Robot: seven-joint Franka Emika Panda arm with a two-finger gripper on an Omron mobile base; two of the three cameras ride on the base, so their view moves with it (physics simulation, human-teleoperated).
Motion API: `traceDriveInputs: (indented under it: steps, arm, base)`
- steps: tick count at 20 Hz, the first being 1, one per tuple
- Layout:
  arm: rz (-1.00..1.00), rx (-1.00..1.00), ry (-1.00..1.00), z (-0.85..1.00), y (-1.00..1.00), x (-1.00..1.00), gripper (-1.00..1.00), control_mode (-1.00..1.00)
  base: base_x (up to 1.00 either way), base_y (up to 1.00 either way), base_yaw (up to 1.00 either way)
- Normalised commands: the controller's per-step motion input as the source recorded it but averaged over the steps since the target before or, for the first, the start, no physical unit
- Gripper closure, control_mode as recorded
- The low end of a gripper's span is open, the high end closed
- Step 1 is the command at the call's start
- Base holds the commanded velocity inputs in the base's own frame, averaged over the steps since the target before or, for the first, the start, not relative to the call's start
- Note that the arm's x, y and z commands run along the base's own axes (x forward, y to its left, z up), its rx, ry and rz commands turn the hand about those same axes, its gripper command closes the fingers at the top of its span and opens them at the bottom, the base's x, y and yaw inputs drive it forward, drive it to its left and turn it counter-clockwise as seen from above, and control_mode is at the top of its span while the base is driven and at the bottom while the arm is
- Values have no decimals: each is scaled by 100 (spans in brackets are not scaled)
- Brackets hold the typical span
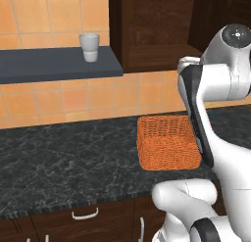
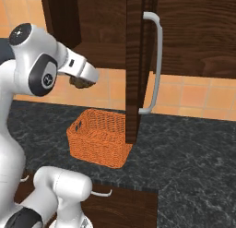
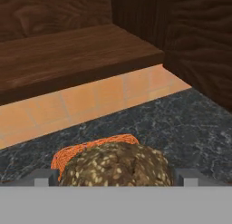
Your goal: Open the cabinet, pick up the bread from the cabinet and place it in the basket. Then move the basket to the dining counter.
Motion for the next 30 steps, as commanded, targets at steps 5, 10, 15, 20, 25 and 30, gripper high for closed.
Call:
traceDriveInputs:
  steps: [5,10,15,20,25,30]
  arm:
    - [-3,4,4,-92,10,-50,100,-100]
    - [-3,12,4,-85,3,3,100,-100]
    - [0,12,0,-96,25,55,100,-100]
    - [0,7,0,-32,8,100,100,-100]
    - [0,0,9,-38,-1,92,100,-100]
    - [0,0,10,-43,-12,34,100,-100]
  base:
    - [0,0,0]
    - [0,0,0]
    - [0,0,0]
    - [0,0,0]
    - [0,0,0]
    - [0,0,0]
